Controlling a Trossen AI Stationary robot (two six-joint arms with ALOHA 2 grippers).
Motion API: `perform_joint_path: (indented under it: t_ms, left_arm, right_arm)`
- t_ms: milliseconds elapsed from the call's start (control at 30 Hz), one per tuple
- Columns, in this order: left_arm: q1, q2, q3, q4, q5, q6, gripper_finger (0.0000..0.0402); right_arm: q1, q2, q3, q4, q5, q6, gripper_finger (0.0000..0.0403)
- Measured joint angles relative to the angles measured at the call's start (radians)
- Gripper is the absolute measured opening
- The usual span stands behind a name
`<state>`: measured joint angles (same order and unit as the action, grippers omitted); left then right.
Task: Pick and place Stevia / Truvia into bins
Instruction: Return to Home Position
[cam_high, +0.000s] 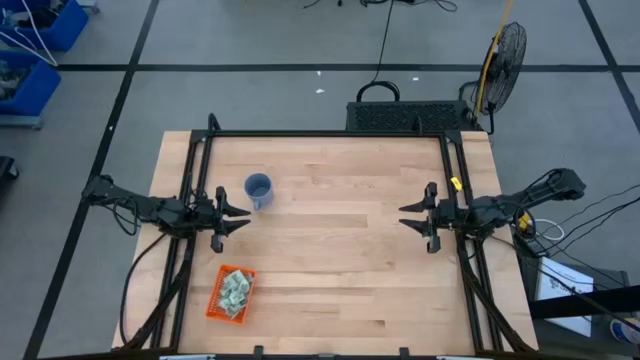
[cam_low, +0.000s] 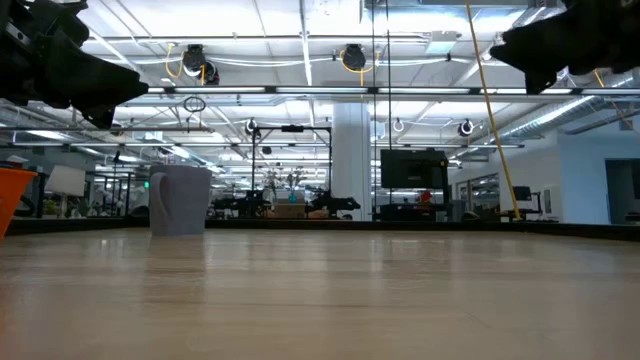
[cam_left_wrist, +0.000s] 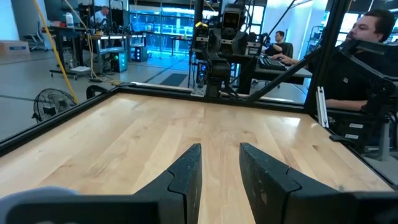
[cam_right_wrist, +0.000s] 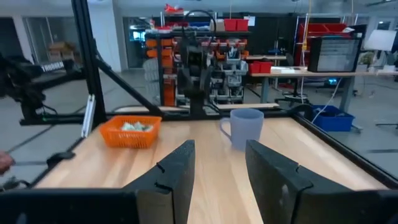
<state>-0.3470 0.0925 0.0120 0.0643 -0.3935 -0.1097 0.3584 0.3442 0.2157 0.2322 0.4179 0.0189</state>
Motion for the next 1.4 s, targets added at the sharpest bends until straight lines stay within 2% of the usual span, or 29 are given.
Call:
perform_joint_path:
  t_ms: [400, 667, 833, 1233, 1400]
  left_arm:
    - [0.000, 0.000, 0.000, 0.000, 0.000, 0.000, 0.0113]
    - [0.000, 0.000, 0.000, 0.000, 0.000, 0.000, 0.0113]
    - [0.000, 0.000, 0.000, 0.000, 0.000, 0.000, 0.0113]
    - [0.000, 0.000, 0.000, 0.001, -0.001, 0.000, 0.0113]
    - [0.000, 0.000, -0.001, 0.001, -0.001, 0.000, 0.0113]
  right_arm:
    - [-0.073, -0.102, -0.060, -0.060, -0.011, 0.022, 0.0134]
    - [-0.133, -0.105, -0.094, -0.065, -0.041, 0.050, 0.0134]
    - [-0.184, -0.105, -0.107, -0.064, -0.111, 0.064, 0.0134]
    - [-0.279, -0.105, -0.179, -0.015, -0.110, 0.112, 0.0134]
    - [-0.292, -0.105, -0.180, 0.005, -0.161, 0.113, 0.0134]
